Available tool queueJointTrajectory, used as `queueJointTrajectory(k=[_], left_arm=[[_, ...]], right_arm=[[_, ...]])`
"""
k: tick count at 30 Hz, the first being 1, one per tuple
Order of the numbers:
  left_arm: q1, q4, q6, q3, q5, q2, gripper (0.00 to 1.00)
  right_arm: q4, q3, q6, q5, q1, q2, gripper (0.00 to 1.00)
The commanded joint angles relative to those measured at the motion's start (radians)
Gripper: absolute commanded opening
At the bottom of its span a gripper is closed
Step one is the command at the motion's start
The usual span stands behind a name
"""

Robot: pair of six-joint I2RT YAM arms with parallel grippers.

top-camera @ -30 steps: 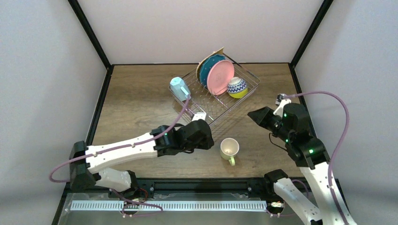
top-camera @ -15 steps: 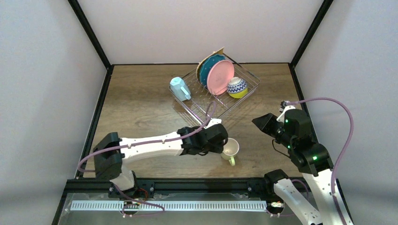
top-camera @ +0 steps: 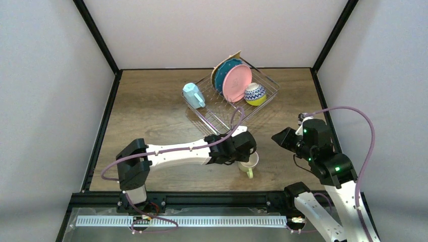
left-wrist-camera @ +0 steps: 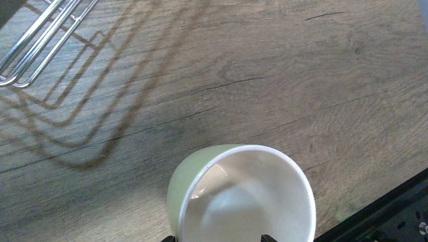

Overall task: Load the mixed dishes into the dish rack
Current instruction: Grab the cup at the corner of the board.

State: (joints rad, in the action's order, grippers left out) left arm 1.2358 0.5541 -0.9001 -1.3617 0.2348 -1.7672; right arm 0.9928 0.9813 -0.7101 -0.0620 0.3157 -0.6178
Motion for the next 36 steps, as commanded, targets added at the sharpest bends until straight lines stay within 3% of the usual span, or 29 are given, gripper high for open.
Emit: queueJointTrajectory(k=[1, 20, 36], left_arm=[[0.004, 0.006, -0.033, -0.013, 0.019, -0.028, 0.96], [0.004, 0.016, -0.055, -0.03, 0.042, -0.083, 0.89], [0.004, 0.056, -0.036, -0.113, 0.052, -0.067, 0.93]], right_arm=[[0.074, -0.037, 0.037, -0.023, -0.001, -0.001, 0.5], [0.089, -0.182, 0.109, -0.122, -0.001, -0.054, 0.5], [-0.027, -0.271, 0.136, -0.189, 0.0, -0.125, 0.5]])
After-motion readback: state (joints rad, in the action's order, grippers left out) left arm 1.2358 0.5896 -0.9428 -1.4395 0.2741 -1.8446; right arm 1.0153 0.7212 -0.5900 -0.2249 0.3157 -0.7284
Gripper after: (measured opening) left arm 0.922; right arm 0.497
